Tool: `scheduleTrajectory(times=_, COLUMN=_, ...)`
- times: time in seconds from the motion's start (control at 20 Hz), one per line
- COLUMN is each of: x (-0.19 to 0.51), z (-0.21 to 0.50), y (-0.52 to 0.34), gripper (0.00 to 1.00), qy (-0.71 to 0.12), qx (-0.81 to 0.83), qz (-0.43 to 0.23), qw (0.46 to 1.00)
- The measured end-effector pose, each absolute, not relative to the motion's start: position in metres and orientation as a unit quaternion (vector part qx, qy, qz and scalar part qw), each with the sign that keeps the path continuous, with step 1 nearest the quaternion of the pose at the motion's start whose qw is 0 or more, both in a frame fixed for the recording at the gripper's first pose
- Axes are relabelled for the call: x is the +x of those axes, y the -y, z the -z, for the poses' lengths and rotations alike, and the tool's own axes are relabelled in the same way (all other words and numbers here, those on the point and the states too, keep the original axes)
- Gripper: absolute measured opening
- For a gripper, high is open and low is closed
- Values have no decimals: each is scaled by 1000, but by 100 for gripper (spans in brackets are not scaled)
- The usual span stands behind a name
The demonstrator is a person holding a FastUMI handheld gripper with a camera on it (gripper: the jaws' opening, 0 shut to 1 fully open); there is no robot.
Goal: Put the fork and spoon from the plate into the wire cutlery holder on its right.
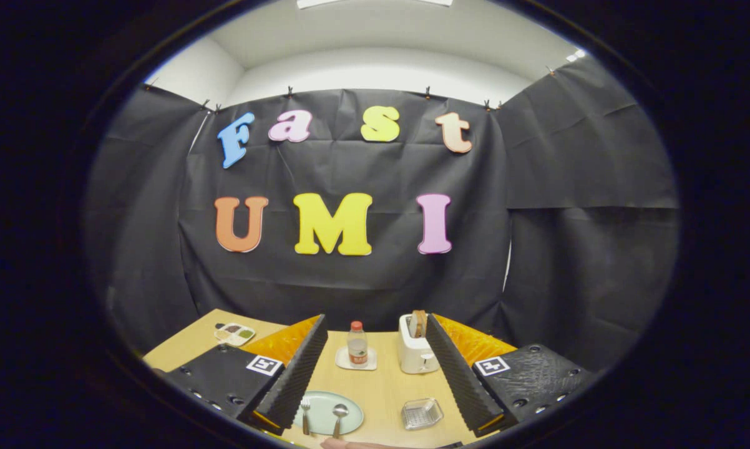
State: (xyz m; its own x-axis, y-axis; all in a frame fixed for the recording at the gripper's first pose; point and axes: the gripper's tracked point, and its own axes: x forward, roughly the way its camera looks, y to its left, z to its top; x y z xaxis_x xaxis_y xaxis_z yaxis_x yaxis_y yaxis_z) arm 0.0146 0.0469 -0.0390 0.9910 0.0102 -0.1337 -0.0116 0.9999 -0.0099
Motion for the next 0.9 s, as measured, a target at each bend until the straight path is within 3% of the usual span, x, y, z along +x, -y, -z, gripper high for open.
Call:
scheduleTrajectory(times=0.65, x=38, z=312, y=-123, gripper=95, qy=-329, qx=-40, qz=-45, qw=942)
scheduleTrajectory(times=0.85, x=39, z=377, y=-131, gripper=94, qy=-387, qx=-42, qz=-37, qw=920)
scheduleTrajectory(times=0.9, x=42, z=389, y=-131, gripper=90, qy=-395, qx=-34, qz=-29, qw=918)
